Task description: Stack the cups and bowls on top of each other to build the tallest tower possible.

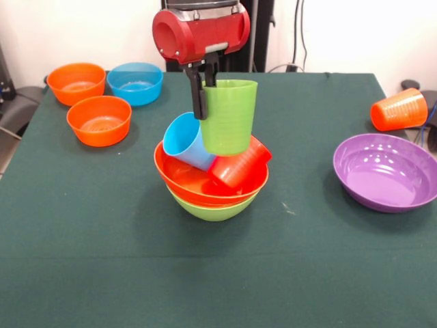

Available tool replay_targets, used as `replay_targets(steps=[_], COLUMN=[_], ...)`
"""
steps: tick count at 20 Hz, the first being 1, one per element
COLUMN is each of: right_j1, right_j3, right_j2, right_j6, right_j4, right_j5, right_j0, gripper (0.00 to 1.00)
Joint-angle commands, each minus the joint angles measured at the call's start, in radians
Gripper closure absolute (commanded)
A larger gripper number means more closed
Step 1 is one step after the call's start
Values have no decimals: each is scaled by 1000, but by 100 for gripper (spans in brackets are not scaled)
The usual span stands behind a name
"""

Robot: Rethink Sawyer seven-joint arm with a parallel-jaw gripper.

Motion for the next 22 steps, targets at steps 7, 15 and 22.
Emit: replay_targets(steps=[7, 15, 22], right_j1=[60, 83, 103], right_j3=[-64, -73, -84], right_j2=[20, 23, 23], right_j6=[-107, -100, -102], right_j4=[-128, -150, -163], right_j5=[-37, -50, -59], right_j0=[24, 21, 20], gripper=[100, 100, 100])
